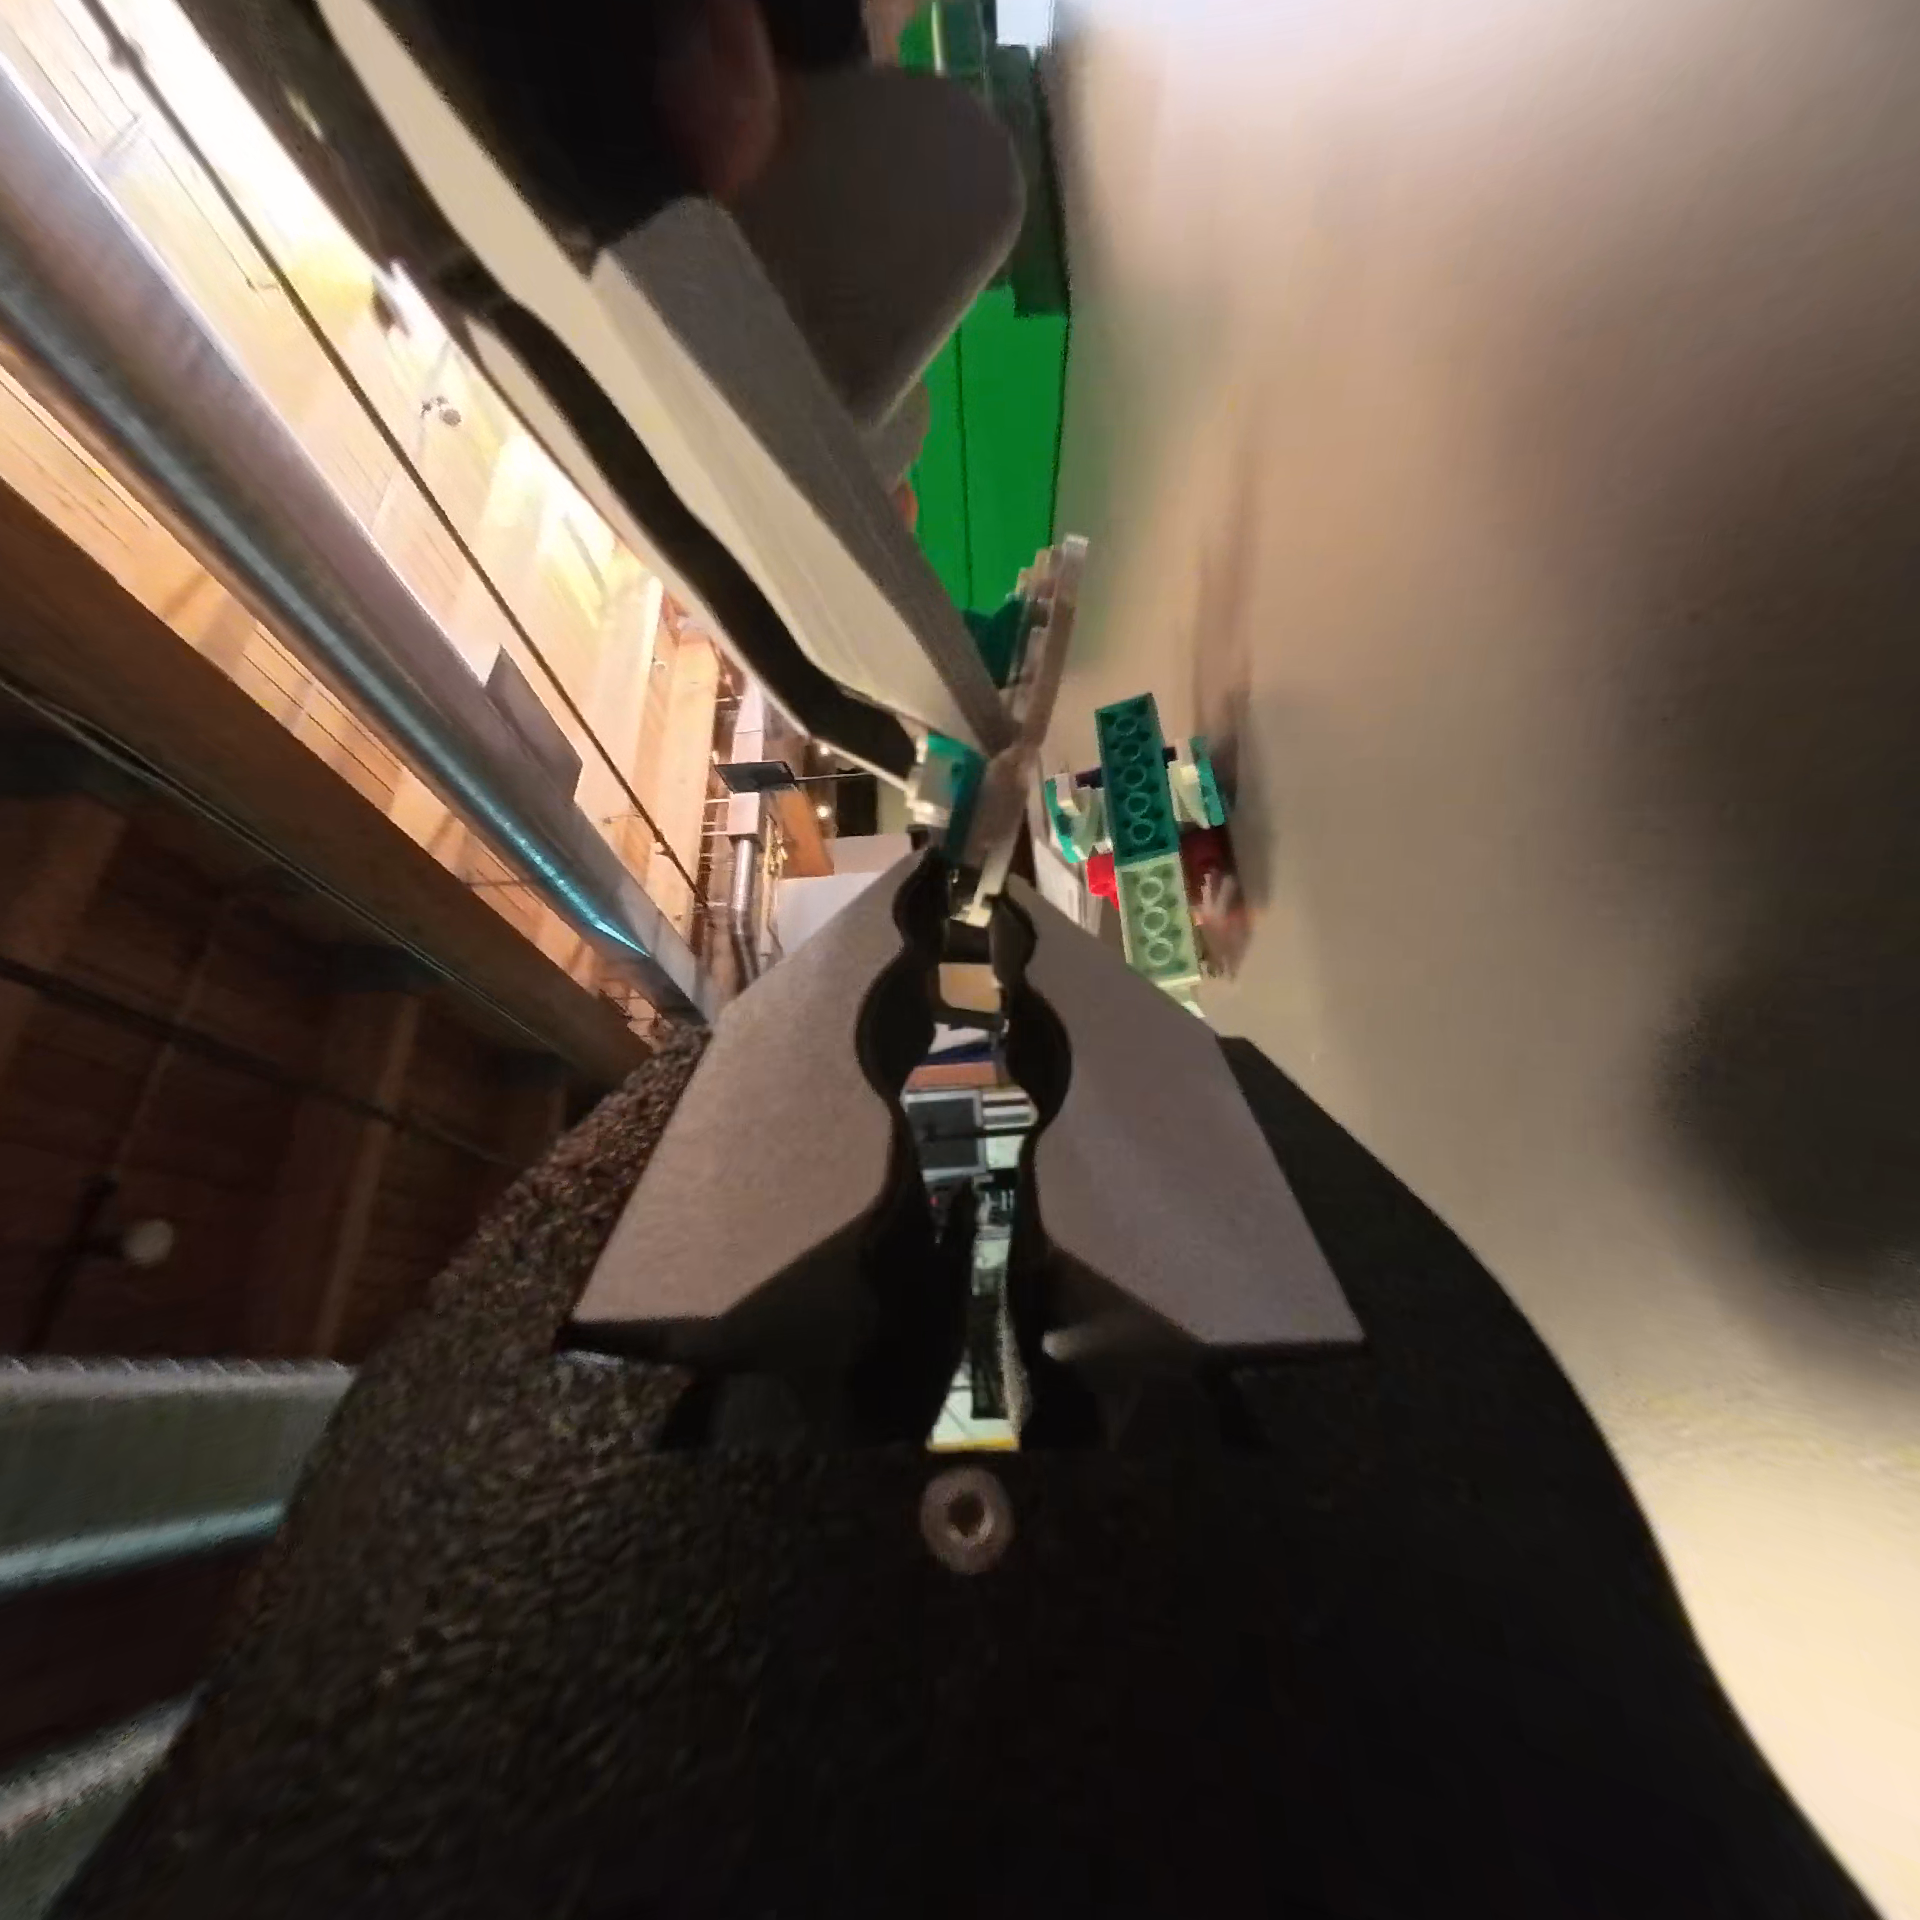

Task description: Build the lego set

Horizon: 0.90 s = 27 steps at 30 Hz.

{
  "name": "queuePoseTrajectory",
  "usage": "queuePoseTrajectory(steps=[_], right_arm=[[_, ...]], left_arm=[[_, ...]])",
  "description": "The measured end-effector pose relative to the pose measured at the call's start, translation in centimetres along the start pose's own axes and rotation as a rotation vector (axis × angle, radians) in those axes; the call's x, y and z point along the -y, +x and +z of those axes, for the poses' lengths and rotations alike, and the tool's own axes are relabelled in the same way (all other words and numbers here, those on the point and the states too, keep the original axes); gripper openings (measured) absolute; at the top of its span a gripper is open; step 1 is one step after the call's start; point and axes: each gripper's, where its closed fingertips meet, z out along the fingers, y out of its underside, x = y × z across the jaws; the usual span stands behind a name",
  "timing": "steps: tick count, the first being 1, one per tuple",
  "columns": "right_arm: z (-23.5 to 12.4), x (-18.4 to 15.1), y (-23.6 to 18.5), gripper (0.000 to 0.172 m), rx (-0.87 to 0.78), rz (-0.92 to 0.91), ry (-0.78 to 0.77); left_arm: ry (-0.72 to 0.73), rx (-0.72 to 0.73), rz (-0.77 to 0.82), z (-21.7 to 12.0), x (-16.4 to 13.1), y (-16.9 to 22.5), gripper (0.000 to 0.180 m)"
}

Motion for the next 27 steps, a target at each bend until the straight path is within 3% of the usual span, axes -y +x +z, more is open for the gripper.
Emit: queuePoseTrajectory(steps=[8,12,18,23,25,27], right_arm=[[-0.8,0.5,0.3,0.033,0.118,-0.045,-0.087],[-1.0,0.4,-0.2,0.035,0.136,-0.073,-0.098],[-0.1,-0.1,0.8,0.044,-0.156,-0.454,-0.134],[0.0,0.1,1.5,0.033,-0.337,-0.665,-0.144],[-0.2,0.6,1.8,0.014,-0.390,-0.702,-0.116],[-0.4,0.7,2.3,0.010,-0.437,-0.728,-0.112]], left_arm=[[-0.002,-0.037,-0.029,0.0,-0.2,0.4,0.004],[-0.036,-0.101,-0.237,0.3,-1.0,0.9,0.004],[-0.048,-0.170,-0.564,0.3,-1.9,1.0,0.005],[-0.037,-0.181,-0.641,0.3,-1.9,1.0,0.005],[-0.027,-0.194,-0.654,0.3,-1.7,1.1,0.005],[-0.019,-0.178,-0.682,0.2,-1.7,0.7,0.006]])
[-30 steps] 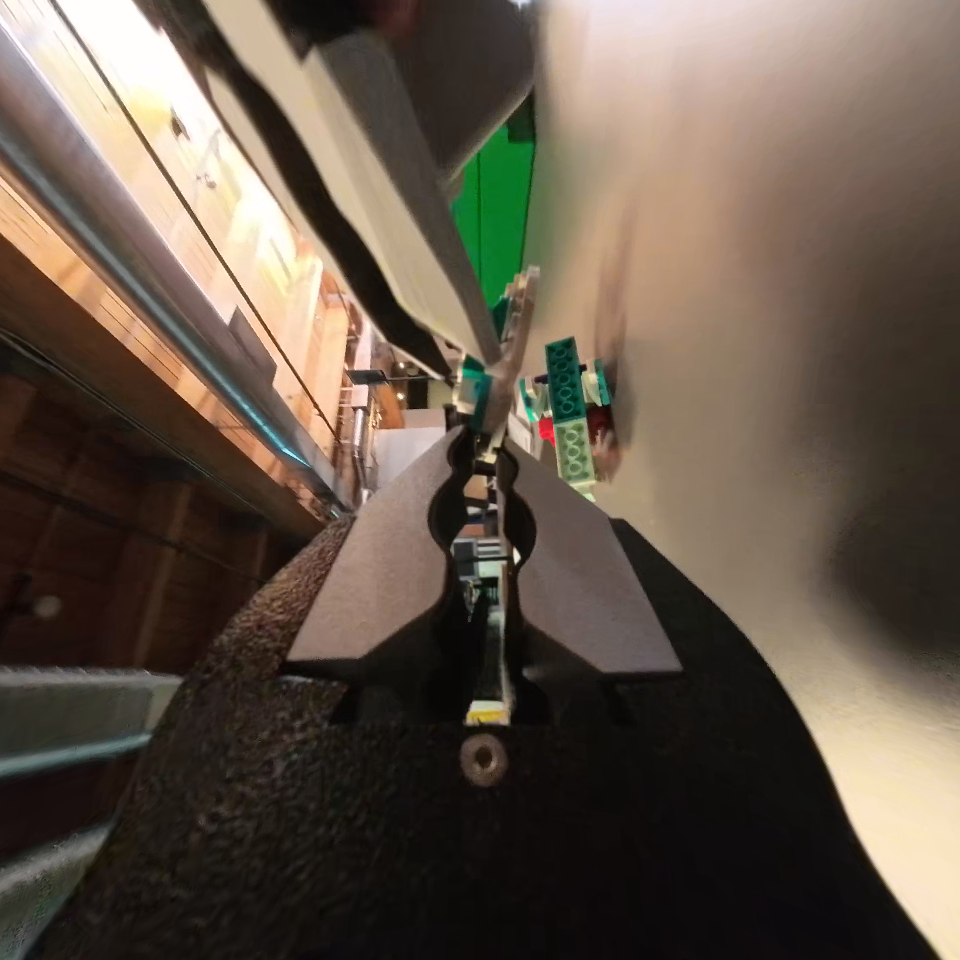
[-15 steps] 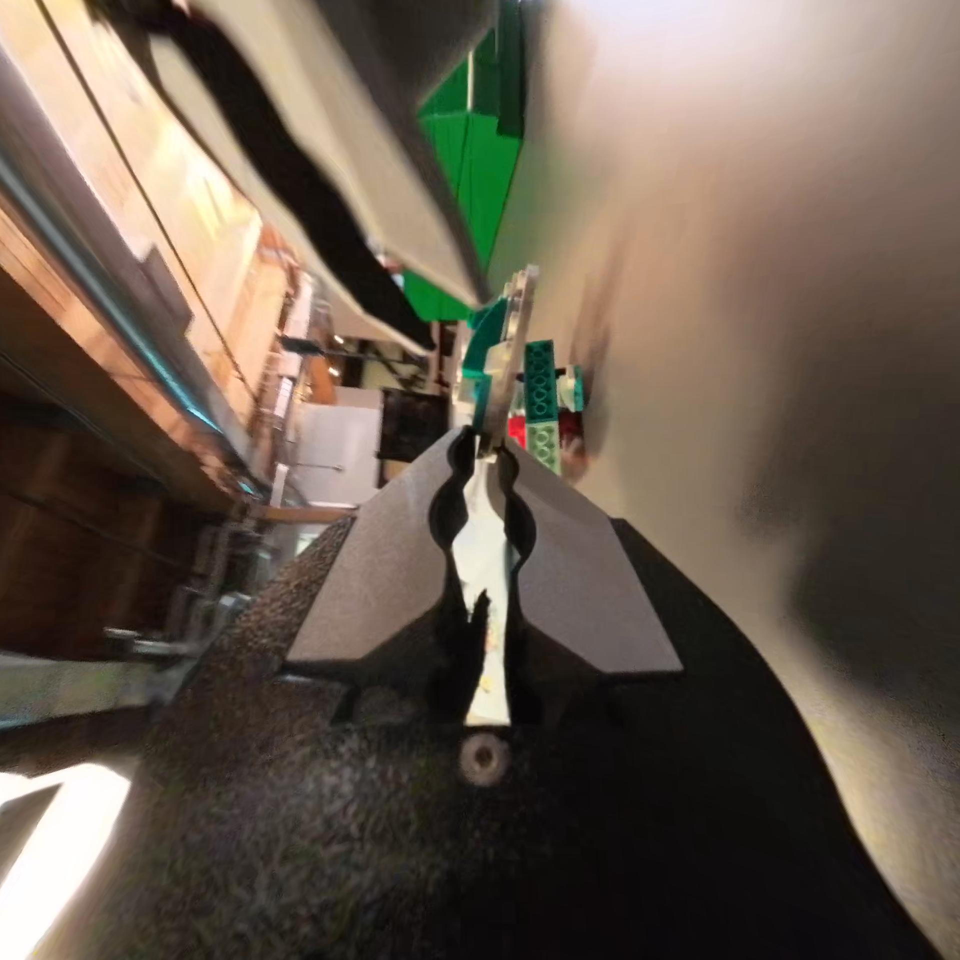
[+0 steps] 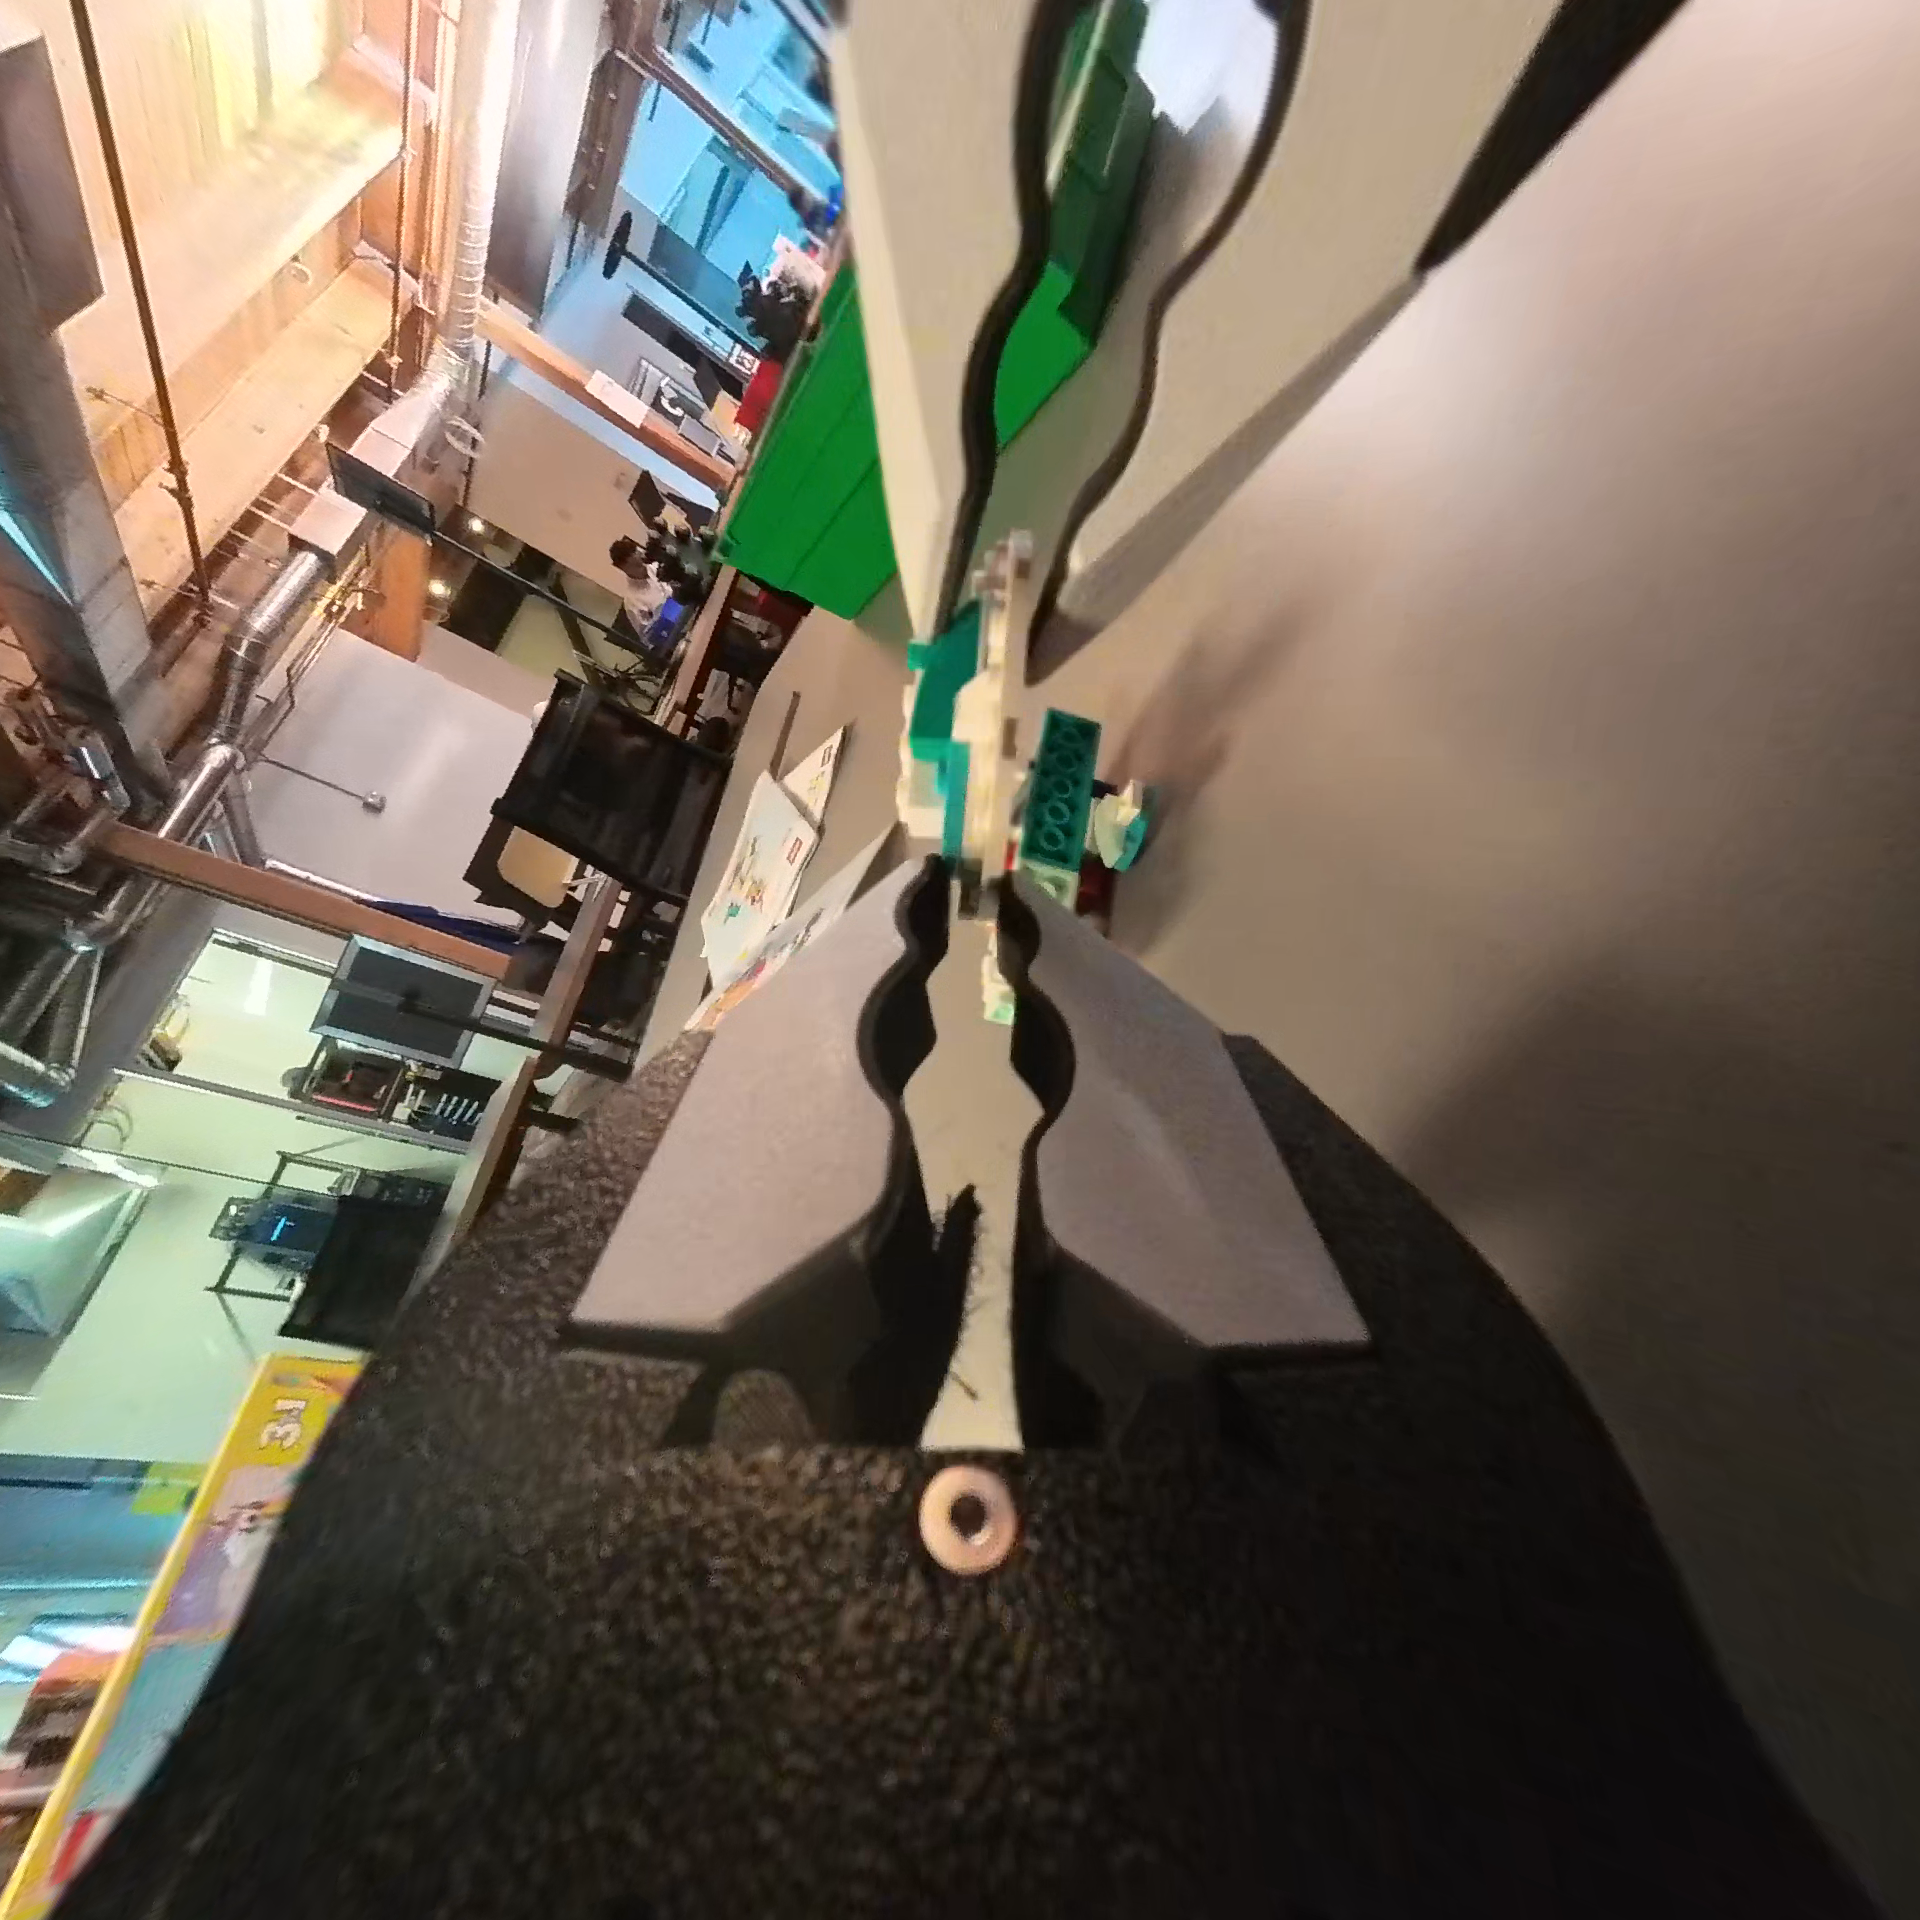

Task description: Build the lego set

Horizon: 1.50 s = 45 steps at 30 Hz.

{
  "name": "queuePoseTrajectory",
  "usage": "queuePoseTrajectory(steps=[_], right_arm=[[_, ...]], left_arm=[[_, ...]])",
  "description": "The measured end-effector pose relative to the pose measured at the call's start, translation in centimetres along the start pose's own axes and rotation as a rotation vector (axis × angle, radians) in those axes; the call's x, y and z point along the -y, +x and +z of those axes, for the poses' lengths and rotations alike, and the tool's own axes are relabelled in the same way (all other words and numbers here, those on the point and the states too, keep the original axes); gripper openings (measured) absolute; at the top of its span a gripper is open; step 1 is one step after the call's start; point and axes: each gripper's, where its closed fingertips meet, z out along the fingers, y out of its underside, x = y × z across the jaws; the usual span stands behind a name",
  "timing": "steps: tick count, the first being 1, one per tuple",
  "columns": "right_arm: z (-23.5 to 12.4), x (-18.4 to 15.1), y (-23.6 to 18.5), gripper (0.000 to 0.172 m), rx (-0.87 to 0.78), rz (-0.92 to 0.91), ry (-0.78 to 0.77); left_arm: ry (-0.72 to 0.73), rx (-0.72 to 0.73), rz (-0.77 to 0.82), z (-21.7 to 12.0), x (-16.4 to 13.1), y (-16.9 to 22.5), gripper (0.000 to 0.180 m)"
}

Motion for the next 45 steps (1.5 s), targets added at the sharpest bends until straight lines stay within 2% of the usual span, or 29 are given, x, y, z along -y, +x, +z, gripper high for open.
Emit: queuePoseTrajectory(steps=[3,6,9,12,15,18,20,24,26,28,30,33,35,37,39,45], right_arm=[[0.0,-0.6,1.2,0.010,-0.099,0.002,-0.001],[-0.5,-1.0,3.0,0.009,-0.223,0.017,0.021],[-1.0,-1.0,4.2,0.009,-0.325,-0.005,0.049],[-1.7,-0.2,4.9,0.009,-0.417,-0.065,0.090],[-2.4,1.4,5.2,0.009,-0.491,-0.193,0.142],[-2.8,2.7,5.0,0.009,-0.535,-0.317,0.168],[-2.9,3.2,4.7,0.009,-0.542,-0.367,0.177],[-2.7,3.1,4.5,0.009,-0.536,-0.429,0.165],[-1.9,2.4,3.9,0.015,-0.443,-0.364,0.169],[-1.3,1.8,2.8,0.022,-0.282,-0.137,0.204],[-1.0,1.6,2.8,0.029,-0.159,0.201,0.231],[0.0,0.8,3.1,0.033,-0.038,0.646,0.191],[0.1,1.0,3.5,0.035,-0.003,0.856,0.215],[0.1,1.2,3.9,0.033,0.004,0.965,0.237],[0.2,1.4,3.8,0.034,0.003,0.944,0.226],[0.6,1.1,2.8,0.038,-0.048,0.694,0.143]], left_arm=[[0.083,0.051,-0.140,-0.4,0.9,-1.5,0.008],[0.215,-0.004,-0.481,-1.1,2.1,-2.8,0.025],[0.351,-0.109,-0.849,-2.0,2.7,-4.3,0.052],[0.480,-0.301,-1.206,-2.7,3.5,-4.9,0.073],[0.599,-0.522,-1.467,-3.4,4.6,-4.9,0.068],[0.677,-0.691,-1.576,-4.1,5.6,-4.5,0.041],[0.697,-0.751,-1.601,-4.4,6.0,-4.3,0.019],[0.712,-0.764,-1.623,-4.5,5.8,-4.4,0.013],[0.676,-0.663,-1.557,-4.0,5.2,-4.4,0.009],[0.576,-0.524,-1.402,-3.3,4.4,-4.2,0.007],[0.490,-0.369,-1.228,-2.9,3.6,-4.3,0.007],[0.421,-0.226,-1.041,-2.5,2.9,-4.5,0.006],[0.359,-0.155,-0.914,-2.2,2.5,-4.2,0.006],[0.340,-0.133,-0.827,-2.0,2.7,-3.8,0.006],[0.323,-0.124,-0.794,-1.8,2.8,-3.5,0.006],[0.315,-0.154,-0.815,-1.7,2.5,-3.1,0.006]])
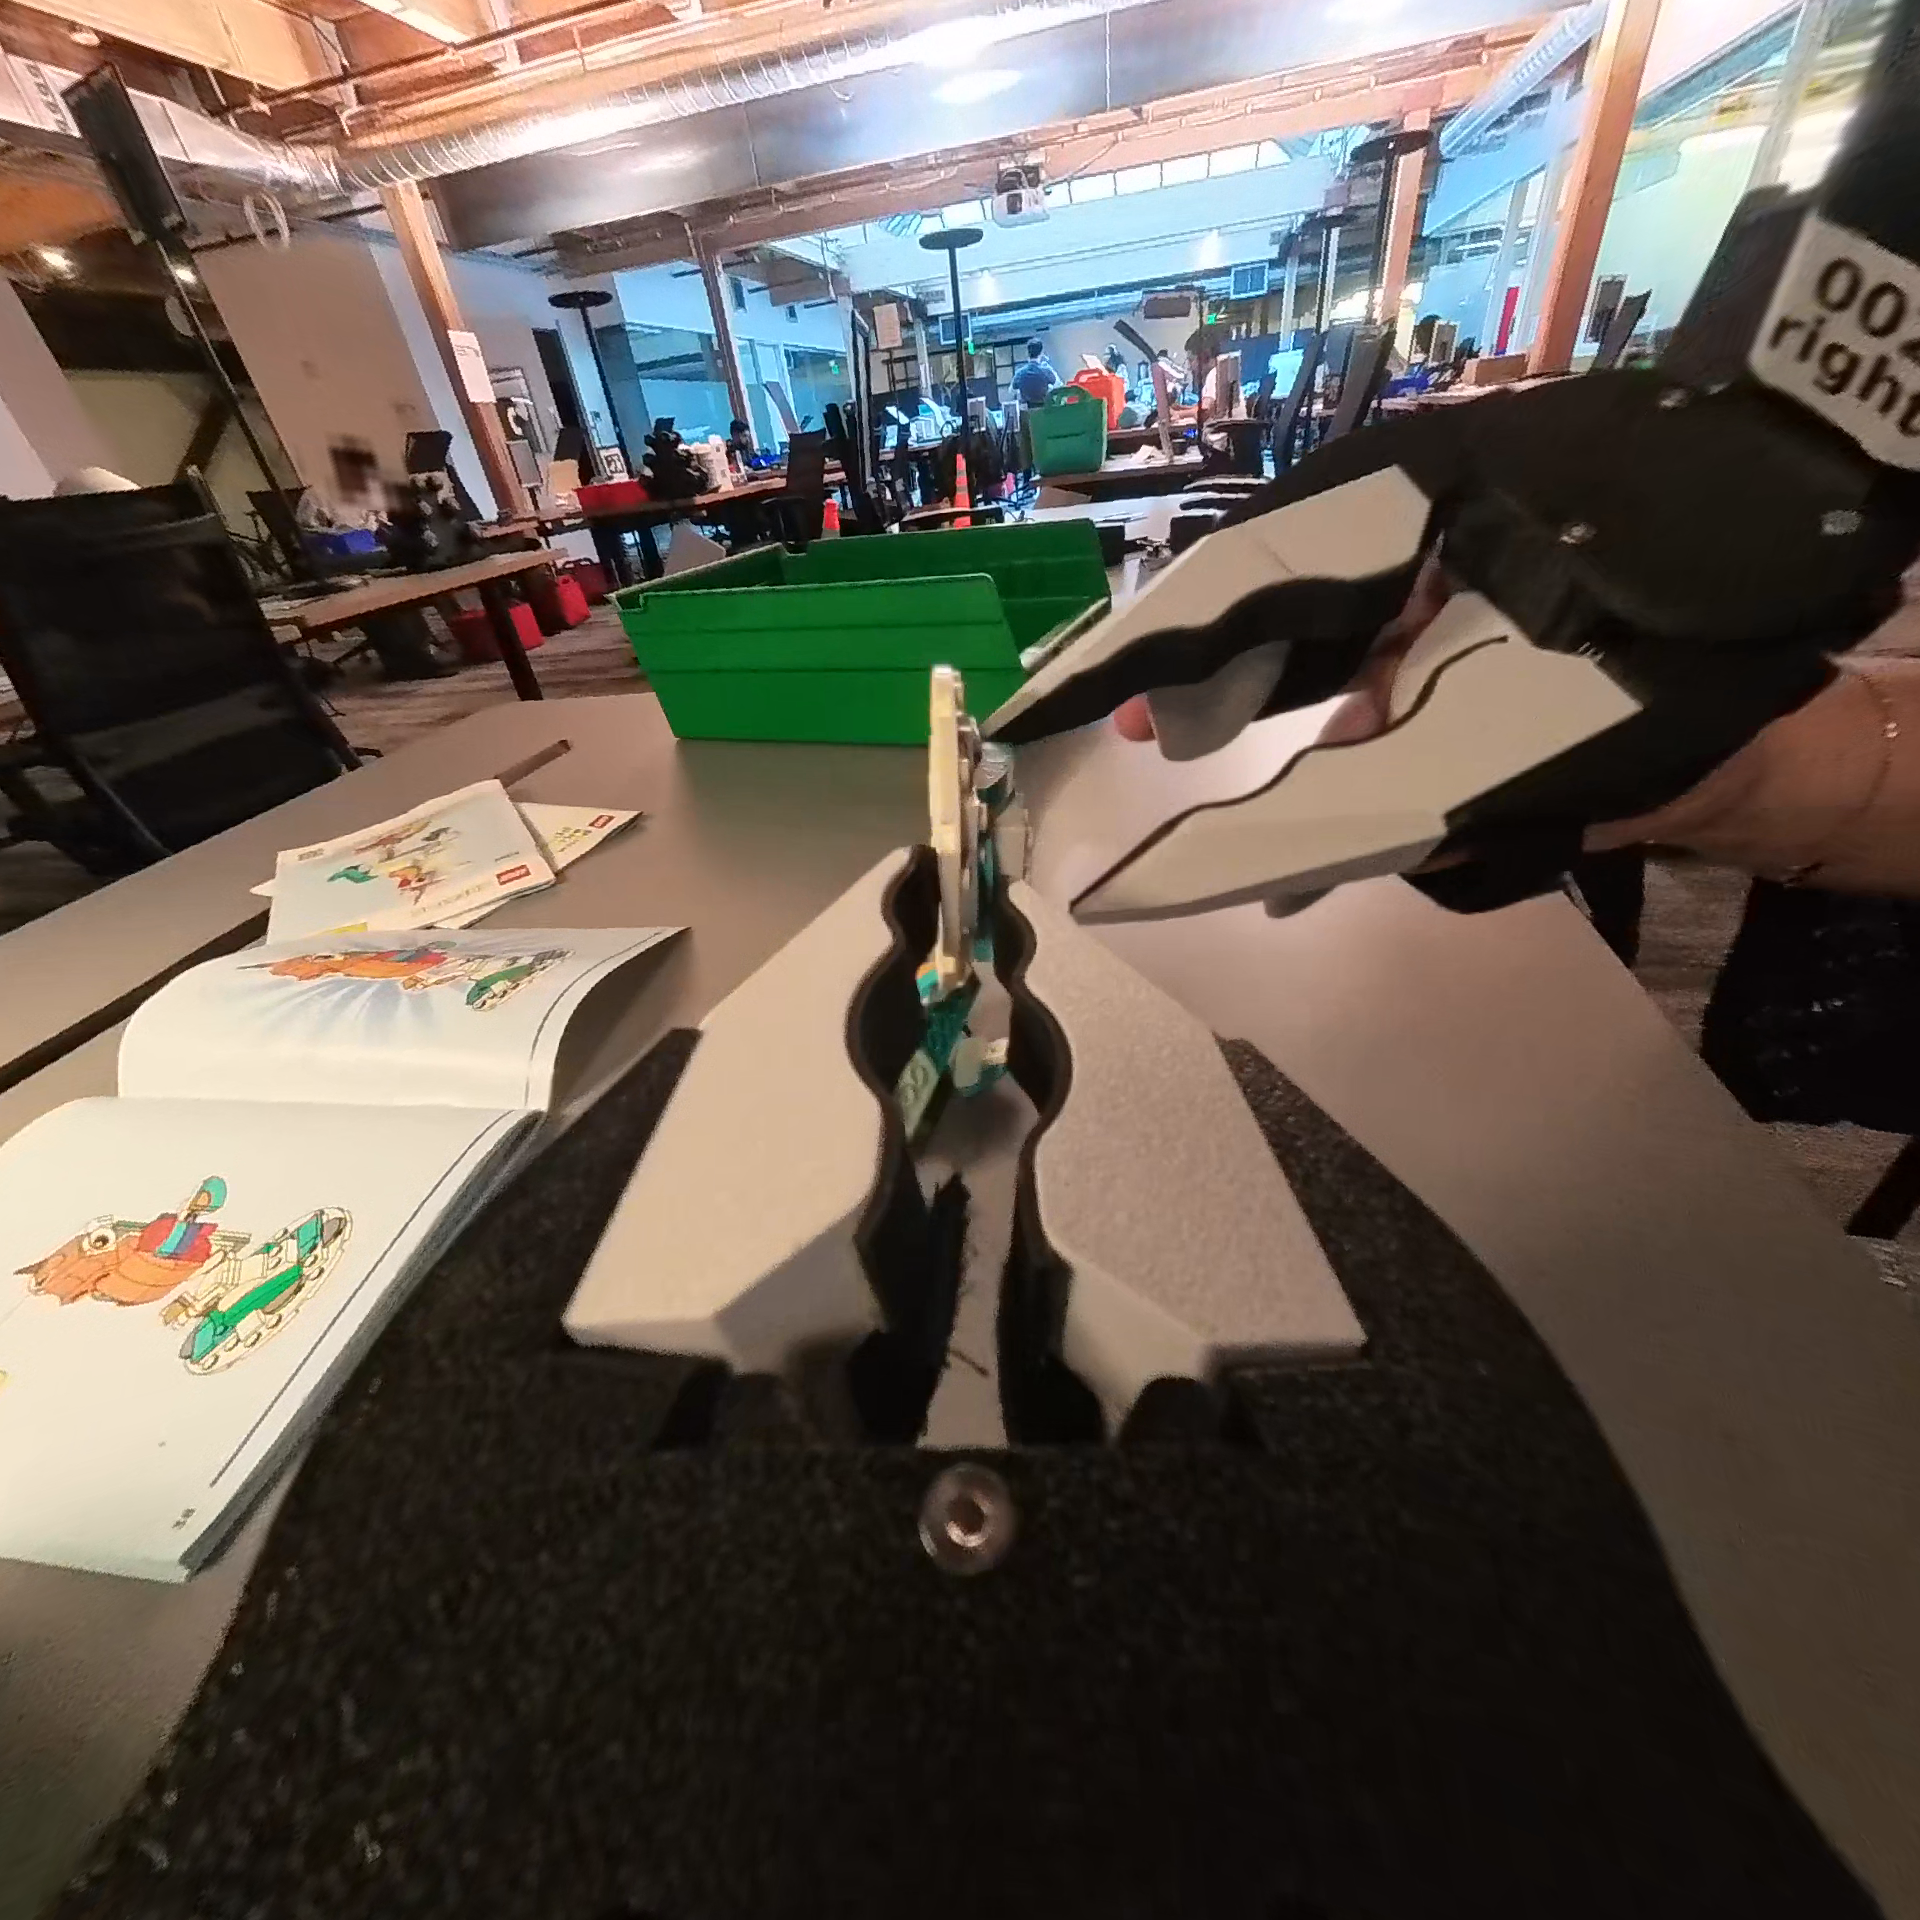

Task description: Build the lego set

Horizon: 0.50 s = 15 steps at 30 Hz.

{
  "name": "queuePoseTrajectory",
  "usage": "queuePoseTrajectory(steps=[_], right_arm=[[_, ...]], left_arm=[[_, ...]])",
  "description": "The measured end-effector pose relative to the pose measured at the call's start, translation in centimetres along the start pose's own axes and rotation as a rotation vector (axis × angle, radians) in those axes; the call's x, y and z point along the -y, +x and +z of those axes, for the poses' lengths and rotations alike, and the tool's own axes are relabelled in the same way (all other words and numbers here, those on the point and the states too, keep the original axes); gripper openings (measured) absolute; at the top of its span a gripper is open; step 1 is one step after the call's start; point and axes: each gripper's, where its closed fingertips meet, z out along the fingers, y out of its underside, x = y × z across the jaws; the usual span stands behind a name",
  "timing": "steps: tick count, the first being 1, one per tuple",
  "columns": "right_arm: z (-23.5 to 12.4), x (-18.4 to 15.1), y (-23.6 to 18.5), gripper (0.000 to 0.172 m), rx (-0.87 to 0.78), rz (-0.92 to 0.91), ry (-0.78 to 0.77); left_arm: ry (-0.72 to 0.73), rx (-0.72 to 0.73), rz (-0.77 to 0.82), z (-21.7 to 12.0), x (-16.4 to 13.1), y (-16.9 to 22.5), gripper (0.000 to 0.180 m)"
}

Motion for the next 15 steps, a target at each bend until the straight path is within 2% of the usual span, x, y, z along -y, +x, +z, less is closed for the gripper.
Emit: queuePoseTrajectory(steps=[4,8,10,15], right_arm=[[-0.1,-0.8,0.1,0.039,-0.077,-0.356,-0.060],[0.0,-1.4,-0.7,0.031,-0.116,-0.715,-0.108],[0.0,-1.6,-0.7,0.029,-0.125,-0.784,-0.124],[0.1,-1.7,-1.0,0.029,-0.085,-0.791,-0.146]], left_arm=[[-0.037,-0.054,-0.114,0.3,-0.7,0.4,0.006],[-0.061,-0.121,-0.262,0.4,-1.2,0.7,0.007],[-0.058,-0.146,-0.312,0.3,-1.2,0.8,0.007],[-0.072,-0.184,-0.404,0.1,-1.4,0.8,0.006]])
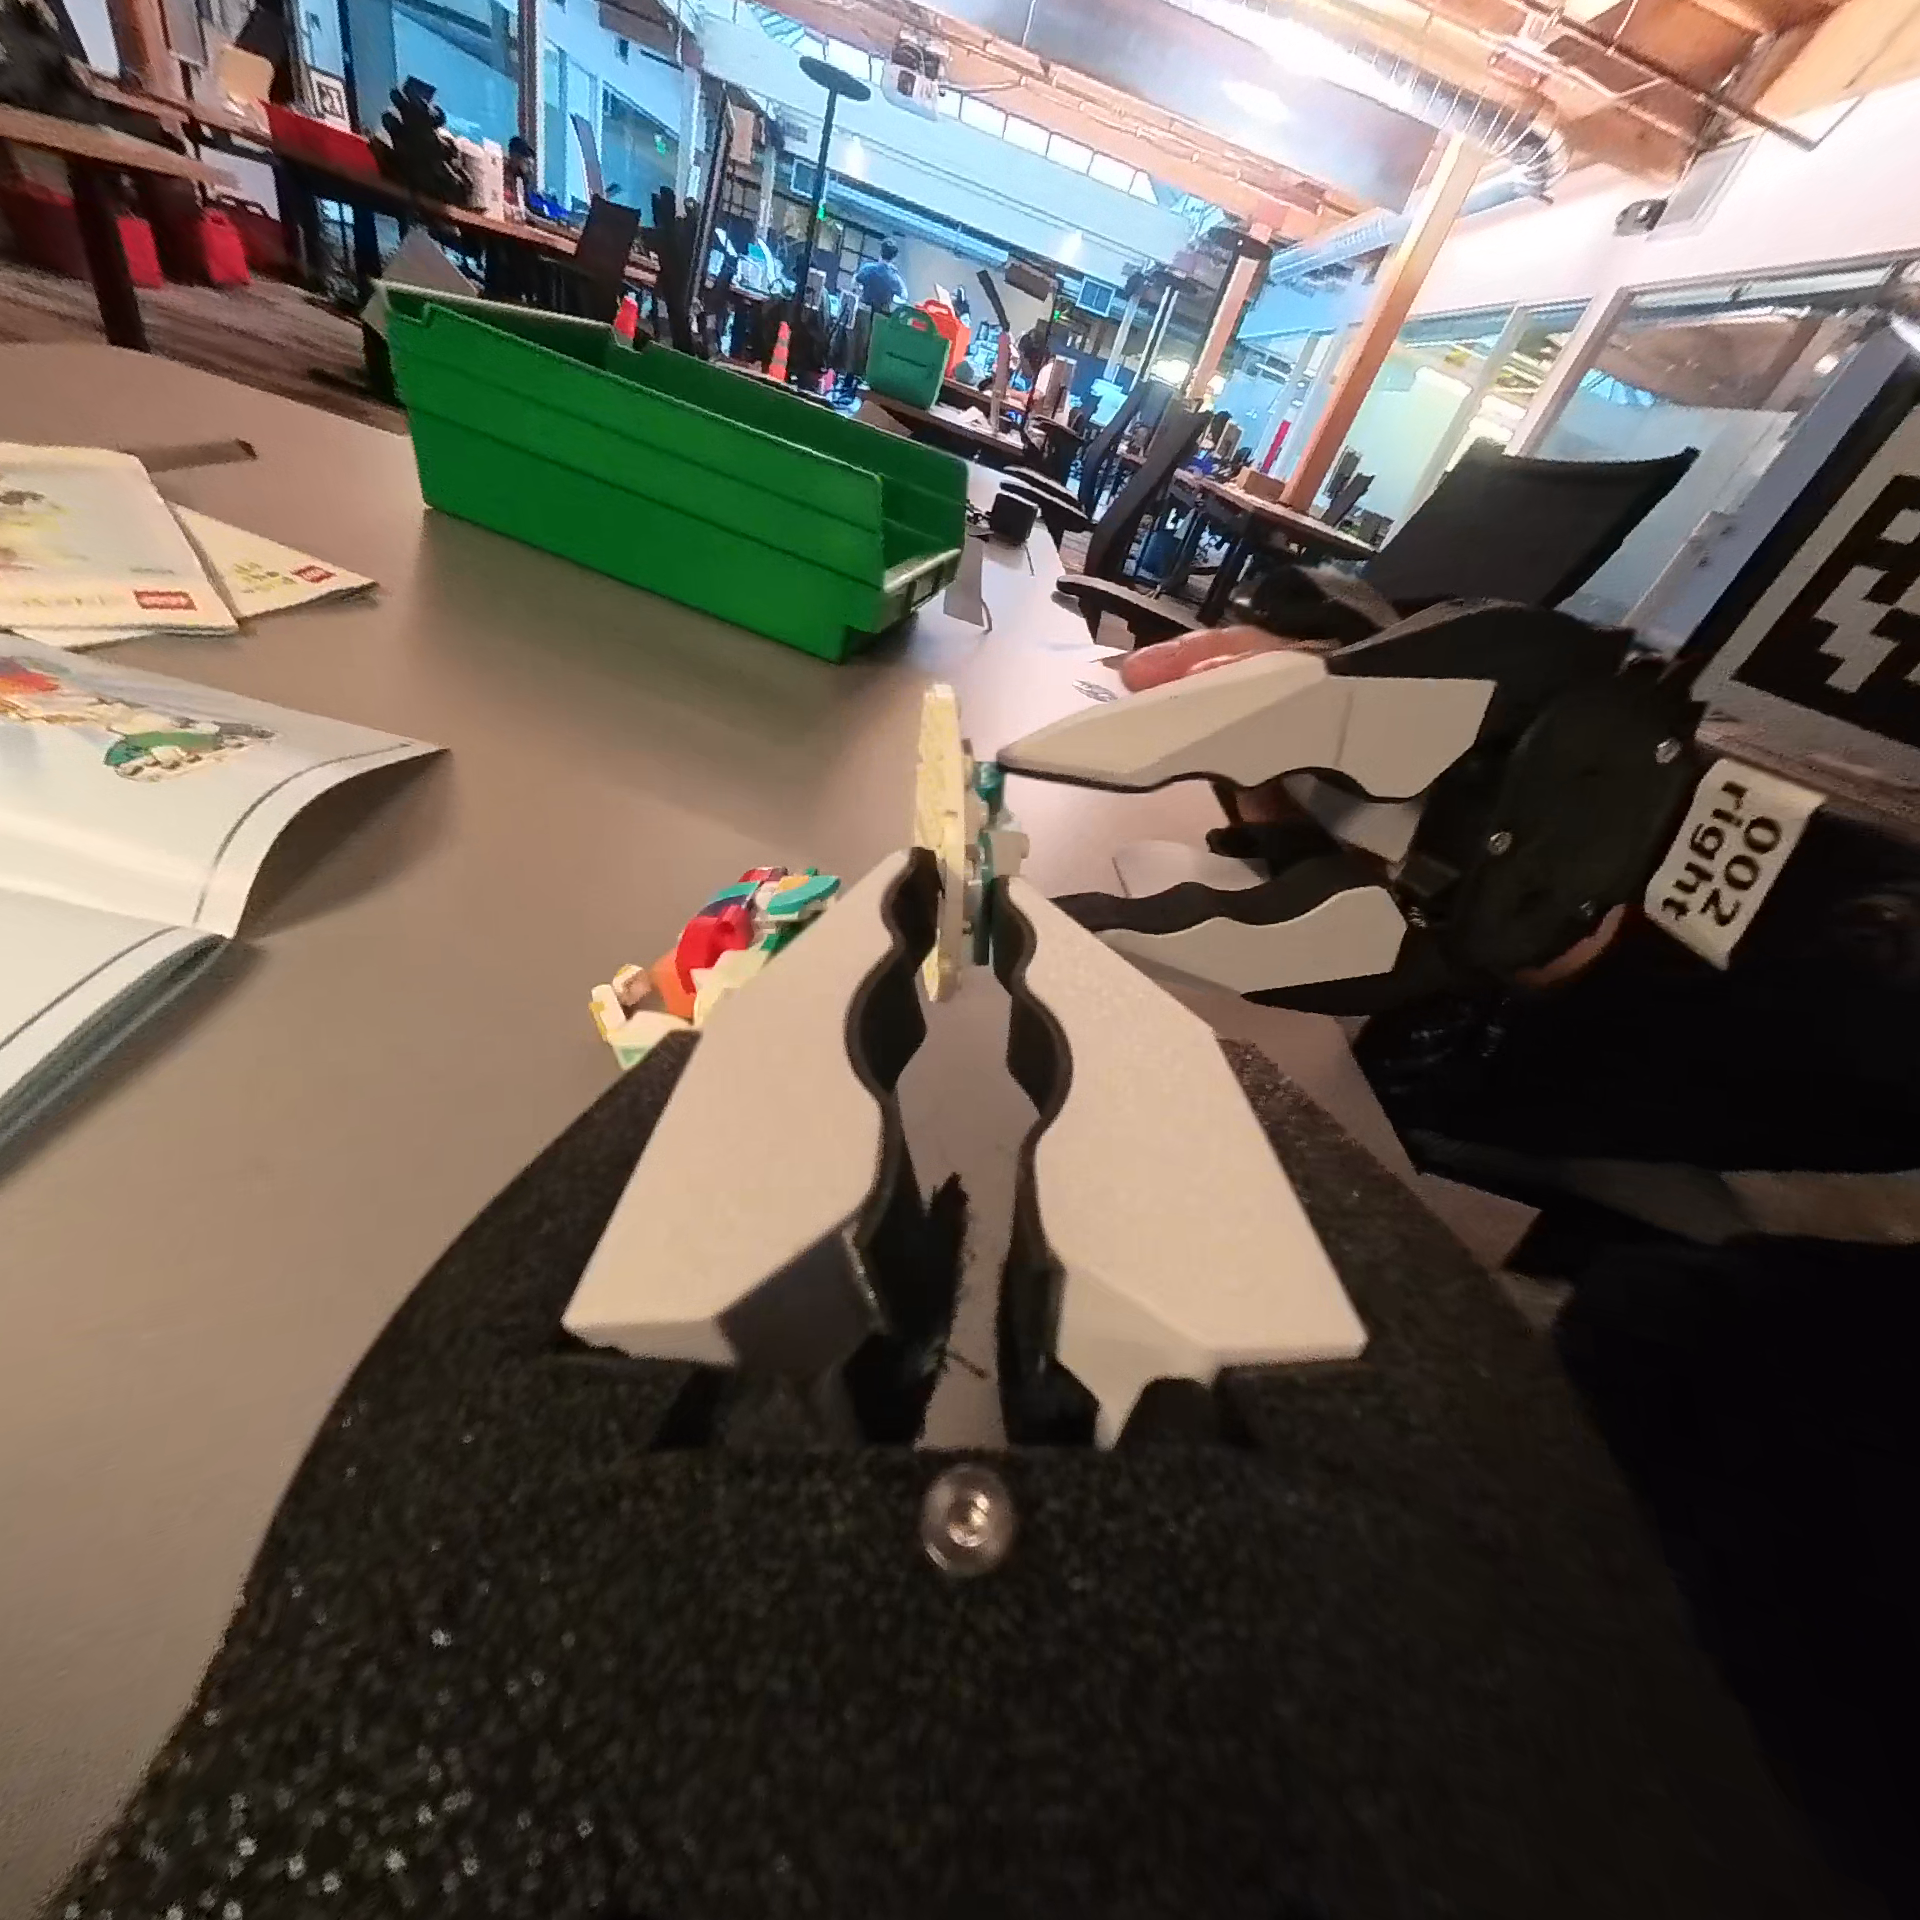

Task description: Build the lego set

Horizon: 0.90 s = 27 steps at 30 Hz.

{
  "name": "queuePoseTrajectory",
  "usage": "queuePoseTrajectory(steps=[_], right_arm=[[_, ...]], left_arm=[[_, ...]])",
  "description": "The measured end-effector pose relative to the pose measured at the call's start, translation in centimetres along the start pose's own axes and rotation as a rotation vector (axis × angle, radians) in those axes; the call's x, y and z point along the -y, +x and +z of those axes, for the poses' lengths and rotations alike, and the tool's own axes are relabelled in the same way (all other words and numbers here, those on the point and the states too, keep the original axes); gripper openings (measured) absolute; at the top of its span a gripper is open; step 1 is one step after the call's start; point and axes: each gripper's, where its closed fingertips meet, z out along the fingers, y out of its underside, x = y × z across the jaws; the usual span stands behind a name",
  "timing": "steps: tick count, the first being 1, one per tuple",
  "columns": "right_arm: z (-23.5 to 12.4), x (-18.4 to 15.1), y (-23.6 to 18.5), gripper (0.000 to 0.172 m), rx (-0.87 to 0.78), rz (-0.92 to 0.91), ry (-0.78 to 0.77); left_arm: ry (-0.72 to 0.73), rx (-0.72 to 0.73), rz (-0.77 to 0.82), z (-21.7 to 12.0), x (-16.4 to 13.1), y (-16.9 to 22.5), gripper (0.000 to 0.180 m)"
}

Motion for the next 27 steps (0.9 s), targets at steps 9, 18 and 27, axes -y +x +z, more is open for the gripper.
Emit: queuePoseTrajectory(steps=[9,18,27], right_arm=[[0.4,-0.2,-0.6,0.040,0.027,0.043,-0.014],[0.4,0.3,-0.9,0.037,0.051,0.025,-0.002],[1.0,0.3,-0.3,0.032,0.027,0.138,0.008]], left_arm=[[-0.006,-0.027,-0.111,0.1,-0.3,-0.1,0.006],[-0.032,-0.088,-0.240,0.1,-0.7,0.2,0.007],[-0.015,0.008,-0.128,-0.2,-0.4,-0.9,0.018]])
